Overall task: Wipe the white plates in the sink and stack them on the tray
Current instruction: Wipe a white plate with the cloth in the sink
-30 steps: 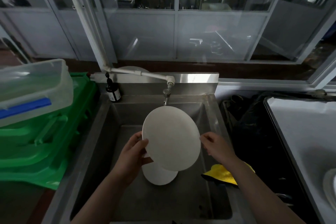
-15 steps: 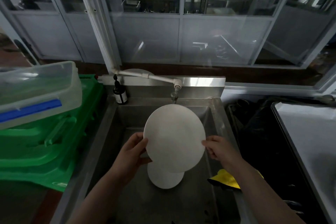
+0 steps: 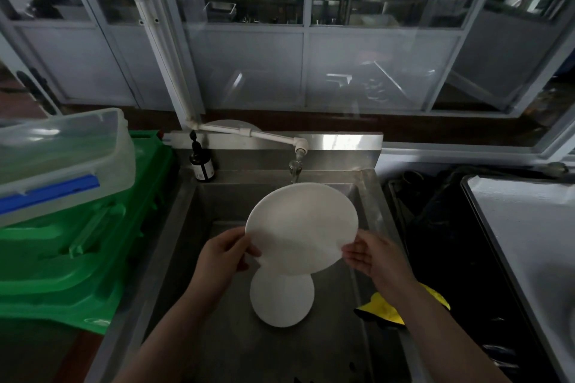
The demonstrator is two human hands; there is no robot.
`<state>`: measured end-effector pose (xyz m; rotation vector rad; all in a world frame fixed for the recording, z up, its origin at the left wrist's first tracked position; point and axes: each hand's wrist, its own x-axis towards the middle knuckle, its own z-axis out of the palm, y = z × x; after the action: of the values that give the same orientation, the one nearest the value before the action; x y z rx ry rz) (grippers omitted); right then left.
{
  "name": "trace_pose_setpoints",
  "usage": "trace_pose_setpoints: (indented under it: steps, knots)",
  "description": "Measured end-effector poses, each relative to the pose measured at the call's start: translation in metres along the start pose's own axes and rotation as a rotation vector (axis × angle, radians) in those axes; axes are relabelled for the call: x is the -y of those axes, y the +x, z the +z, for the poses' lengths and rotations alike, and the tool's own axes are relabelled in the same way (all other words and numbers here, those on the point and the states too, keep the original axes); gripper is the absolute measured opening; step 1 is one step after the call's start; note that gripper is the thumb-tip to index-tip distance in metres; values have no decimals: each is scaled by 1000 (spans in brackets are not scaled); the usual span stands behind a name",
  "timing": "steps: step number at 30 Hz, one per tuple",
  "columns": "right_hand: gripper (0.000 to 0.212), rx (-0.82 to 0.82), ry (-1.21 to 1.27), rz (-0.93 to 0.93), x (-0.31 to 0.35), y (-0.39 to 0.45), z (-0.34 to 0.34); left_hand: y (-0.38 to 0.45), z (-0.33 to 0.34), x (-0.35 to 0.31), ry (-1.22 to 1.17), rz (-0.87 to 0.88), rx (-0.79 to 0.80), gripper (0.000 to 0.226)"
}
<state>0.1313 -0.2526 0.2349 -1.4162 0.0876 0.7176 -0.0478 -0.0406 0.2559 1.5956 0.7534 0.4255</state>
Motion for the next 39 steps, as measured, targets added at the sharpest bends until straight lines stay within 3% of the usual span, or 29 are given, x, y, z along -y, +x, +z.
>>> trace_pose_setpoints:
  steps: [11, 18, 28, 39]
  knots:
    - [17, 11, 206, 112, 4, 1, 6, 0, 7, 4, -169, -81, -42, 40]
    - [9, 1, 111, 52, -4, 5, 4, -8, 7, -3, -167, 10, -2, 27]
    - [16, 58, 56, 9, -7, 0, -1, -9, 6, -2, -228, 62, 19, 37]
    - [15, 6, 76, 14, -12, 4, -3, -6, 12, 1, -327, -133, 115, 26]
